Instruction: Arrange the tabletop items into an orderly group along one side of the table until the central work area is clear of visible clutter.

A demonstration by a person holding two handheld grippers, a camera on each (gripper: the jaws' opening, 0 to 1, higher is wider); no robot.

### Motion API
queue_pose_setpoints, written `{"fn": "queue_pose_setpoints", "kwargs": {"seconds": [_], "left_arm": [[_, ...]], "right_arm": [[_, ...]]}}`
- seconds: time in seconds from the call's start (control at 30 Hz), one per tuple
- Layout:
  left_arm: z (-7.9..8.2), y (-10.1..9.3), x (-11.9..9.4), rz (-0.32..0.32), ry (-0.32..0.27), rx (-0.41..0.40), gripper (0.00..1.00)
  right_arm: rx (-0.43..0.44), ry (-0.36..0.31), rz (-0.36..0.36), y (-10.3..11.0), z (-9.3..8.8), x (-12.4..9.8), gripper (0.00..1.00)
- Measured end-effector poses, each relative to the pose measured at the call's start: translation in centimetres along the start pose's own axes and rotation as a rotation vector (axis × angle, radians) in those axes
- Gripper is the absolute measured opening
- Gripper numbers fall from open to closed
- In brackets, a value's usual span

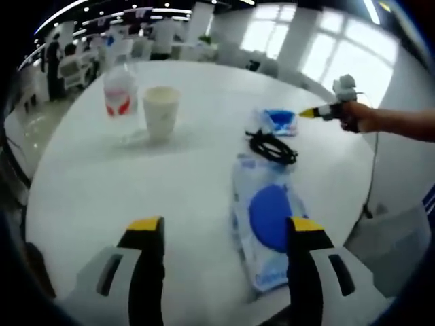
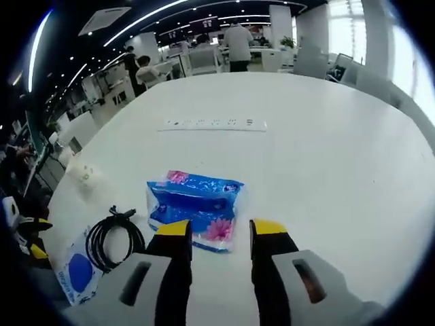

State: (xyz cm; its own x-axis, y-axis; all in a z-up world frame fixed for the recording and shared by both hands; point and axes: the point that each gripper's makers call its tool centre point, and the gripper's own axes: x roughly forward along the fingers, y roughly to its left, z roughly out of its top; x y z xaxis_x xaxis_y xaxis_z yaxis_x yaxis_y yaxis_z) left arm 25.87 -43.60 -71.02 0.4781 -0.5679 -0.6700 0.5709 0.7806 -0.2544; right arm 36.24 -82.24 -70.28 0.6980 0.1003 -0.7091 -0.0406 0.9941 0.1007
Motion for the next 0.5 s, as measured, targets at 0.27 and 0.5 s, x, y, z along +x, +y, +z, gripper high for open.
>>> {"fn": "queue_pose_setpoints", "kwargs": {"seconds": [0.27, 0.5], "left_arm": [[0.4, -0.4, 0.0, -0.017, -0.012, 0.013, 0.72], [0.8, -0.5, -0.1, -0.025, -0.031, -0.008, 0.73]], "right_arm": [[-0.006, 0.008, 0.025, 0.7, 0.1, 0.0, 0.44], [0.025, 0.008, 0.029, 2.6, -1.1, -3.3, 0.52]]}}
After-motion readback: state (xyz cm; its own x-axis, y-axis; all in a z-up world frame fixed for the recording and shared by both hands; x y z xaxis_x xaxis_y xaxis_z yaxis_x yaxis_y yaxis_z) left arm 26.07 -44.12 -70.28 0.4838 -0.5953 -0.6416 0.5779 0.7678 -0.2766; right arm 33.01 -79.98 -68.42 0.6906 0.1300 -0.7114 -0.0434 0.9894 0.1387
